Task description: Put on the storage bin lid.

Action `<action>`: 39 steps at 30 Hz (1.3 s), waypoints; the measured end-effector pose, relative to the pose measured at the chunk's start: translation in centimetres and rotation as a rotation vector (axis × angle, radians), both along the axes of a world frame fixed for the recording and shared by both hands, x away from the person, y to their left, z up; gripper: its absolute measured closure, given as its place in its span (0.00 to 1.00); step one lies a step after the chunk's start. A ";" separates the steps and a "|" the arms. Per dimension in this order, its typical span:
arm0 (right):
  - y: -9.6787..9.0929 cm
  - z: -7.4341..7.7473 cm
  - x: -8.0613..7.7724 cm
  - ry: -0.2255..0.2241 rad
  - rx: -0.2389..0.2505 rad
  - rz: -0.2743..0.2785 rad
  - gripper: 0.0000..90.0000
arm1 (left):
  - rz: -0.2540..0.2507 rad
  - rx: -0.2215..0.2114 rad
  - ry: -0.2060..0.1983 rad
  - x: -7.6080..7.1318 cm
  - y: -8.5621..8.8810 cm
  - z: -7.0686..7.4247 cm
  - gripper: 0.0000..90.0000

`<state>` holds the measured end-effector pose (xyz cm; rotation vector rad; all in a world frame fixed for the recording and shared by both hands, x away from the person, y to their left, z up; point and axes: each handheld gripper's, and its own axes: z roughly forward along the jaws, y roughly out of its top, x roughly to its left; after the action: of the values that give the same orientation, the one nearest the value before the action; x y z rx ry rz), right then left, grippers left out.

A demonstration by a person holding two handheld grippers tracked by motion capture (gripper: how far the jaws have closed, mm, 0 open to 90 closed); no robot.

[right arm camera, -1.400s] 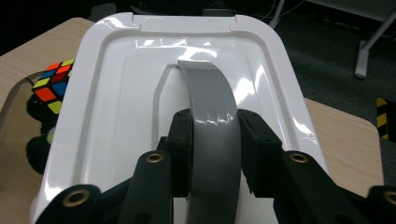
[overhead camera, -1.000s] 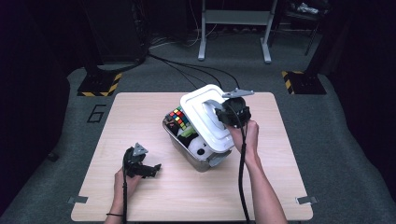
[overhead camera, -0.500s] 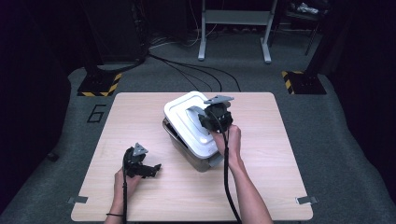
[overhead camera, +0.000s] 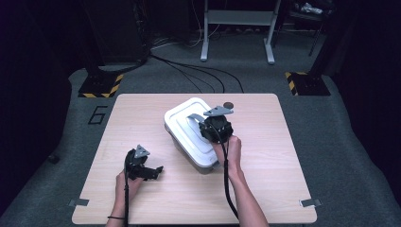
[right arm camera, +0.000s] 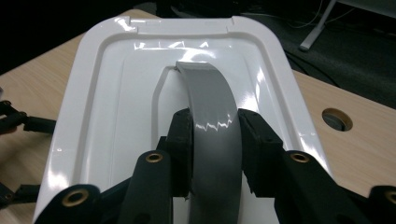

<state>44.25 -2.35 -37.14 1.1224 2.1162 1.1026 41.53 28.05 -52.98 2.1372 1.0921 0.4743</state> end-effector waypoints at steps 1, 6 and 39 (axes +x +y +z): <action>-0.1 -0.2 -0.1 -0.013 0.012 -0.004 0.75 | -0.001 0.000 0.000 0.0 0.0 0.0 0.00; -0.1 -0.3 -0.1 -0.022 0.013 0.007 0.74 | 0.001 -0.002 0.001 0.0 0.0 0.0 0.00; -7.4 -0.9 -5.4 0.059 0.038 -0.015 0.05 | -0.001 -0.001 0.000 0.0 0.0 0.0 0.00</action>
<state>38.81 -9.71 -38.07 1.2006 2.1368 1.1200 41.53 28.05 -52.98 2.1371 1.0917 0.4731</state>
